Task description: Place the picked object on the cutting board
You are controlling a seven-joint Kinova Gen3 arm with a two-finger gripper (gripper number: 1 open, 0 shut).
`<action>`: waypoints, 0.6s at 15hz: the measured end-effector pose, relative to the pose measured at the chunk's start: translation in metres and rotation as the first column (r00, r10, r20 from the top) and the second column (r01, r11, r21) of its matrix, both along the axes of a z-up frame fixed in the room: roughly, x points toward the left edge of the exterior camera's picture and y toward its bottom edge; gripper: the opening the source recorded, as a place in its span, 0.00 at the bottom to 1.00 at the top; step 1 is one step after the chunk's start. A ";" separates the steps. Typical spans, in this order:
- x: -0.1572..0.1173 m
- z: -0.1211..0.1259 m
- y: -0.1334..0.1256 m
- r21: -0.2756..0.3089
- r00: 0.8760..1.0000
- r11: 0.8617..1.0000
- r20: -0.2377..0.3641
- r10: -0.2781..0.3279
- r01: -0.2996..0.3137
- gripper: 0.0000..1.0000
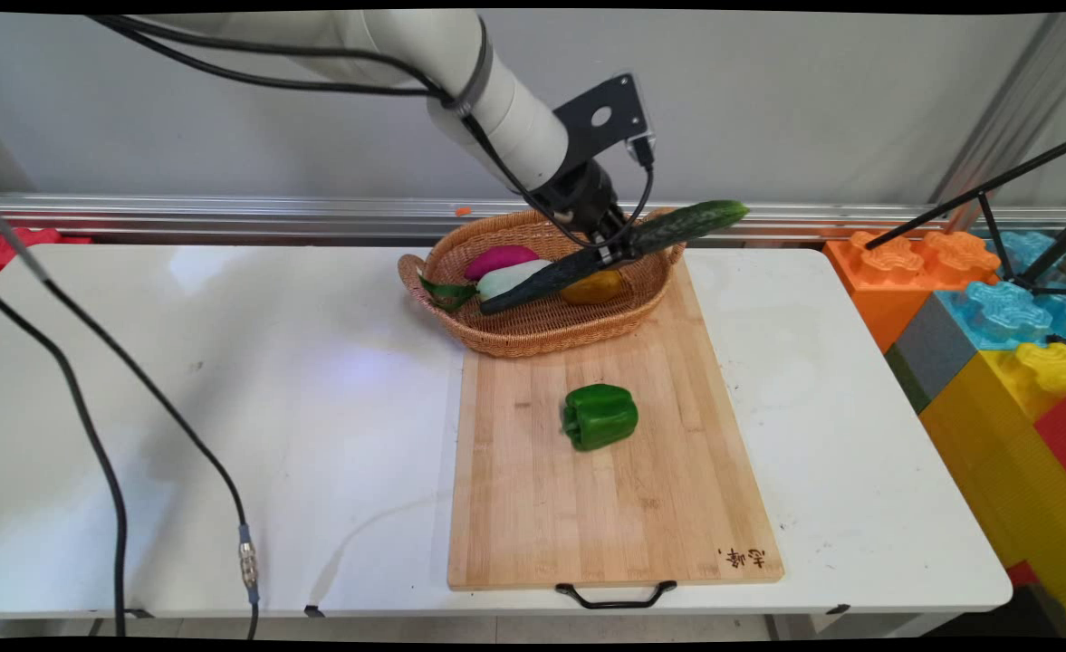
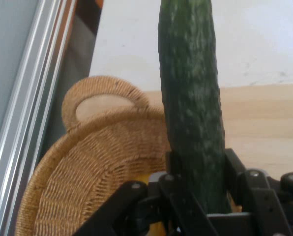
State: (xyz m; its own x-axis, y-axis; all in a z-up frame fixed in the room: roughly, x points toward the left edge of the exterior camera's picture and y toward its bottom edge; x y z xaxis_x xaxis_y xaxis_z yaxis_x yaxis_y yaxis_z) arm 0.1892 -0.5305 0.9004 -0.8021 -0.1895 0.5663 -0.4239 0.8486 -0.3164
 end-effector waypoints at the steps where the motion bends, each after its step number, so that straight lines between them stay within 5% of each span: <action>1: -0.004 0.010 0.010 0.003 1.000 1.000 -0.002 -0.012 0.012 0.00; 5: -0.018 0.031 0.057 0.094 0.999 0.995 -0.009 -0.037 0.037 0.00; 9: -0.027 0.027 0.110 0.247 0.999 0.968 -0.012 -0.048 0.050 0.00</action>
